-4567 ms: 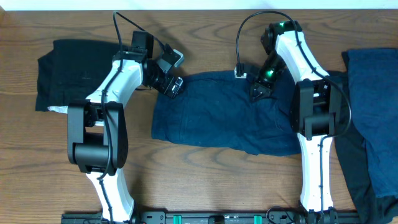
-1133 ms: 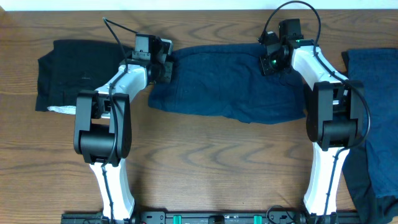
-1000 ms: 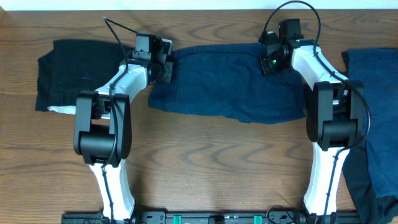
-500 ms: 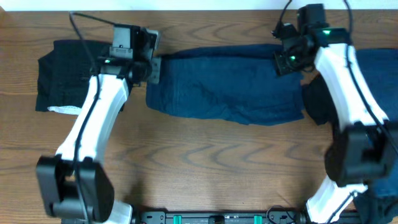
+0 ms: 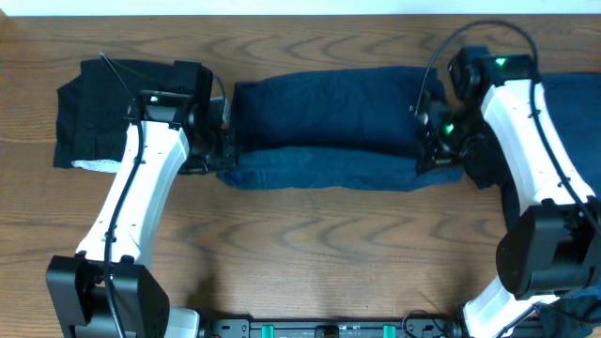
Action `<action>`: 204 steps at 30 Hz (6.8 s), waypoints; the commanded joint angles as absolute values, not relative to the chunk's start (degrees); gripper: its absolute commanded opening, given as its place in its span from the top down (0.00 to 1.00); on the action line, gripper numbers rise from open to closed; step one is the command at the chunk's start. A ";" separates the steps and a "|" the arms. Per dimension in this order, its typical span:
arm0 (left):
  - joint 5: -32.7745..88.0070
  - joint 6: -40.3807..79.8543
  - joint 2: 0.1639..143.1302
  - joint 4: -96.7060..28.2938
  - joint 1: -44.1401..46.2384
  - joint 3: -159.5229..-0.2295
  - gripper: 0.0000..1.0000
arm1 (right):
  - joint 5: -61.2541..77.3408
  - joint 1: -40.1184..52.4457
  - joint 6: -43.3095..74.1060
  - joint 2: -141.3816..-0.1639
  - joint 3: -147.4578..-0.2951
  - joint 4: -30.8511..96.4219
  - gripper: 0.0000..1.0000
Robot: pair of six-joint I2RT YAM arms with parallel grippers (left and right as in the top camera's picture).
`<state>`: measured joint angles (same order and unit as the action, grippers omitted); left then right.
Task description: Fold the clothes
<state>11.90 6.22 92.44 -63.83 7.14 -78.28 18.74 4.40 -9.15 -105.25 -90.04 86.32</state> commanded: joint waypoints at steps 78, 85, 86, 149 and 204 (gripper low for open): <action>8.47 11.49 94.11 -50.89 6.28 -74.67 0.81 | 3.16 -19.18 -3.09 -130.74 -92.14 58.02 0.99; 8.34 11.46 94.11 -49.93 6.28 -74.67 0.81 | 7.46 -23.40 -4.67 -130.72 -94.52 53.41 0.99; 8.34 11.44 94.11 -49.50 6.28 -74.67 0.81 | 10.74 -23.62 -6.02 -130.65 -95.50 54.35 0.99; 8.34 8.64 121.19 -15.79 4.43 -74.70 0.80 | 8.78 4.03 -4.75 -125.80 -79.81 22.46 0.99; 11.14 5.17 121.43 -16.25 3.18 -77.10 0.94 | 7.57 3.66 -3.25 -125.64 -81.91 20.32 0.88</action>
<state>13.41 7.03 120.49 -12.58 3.75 -76.73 9.26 3.73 -3.53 -123.59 -81.58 19.16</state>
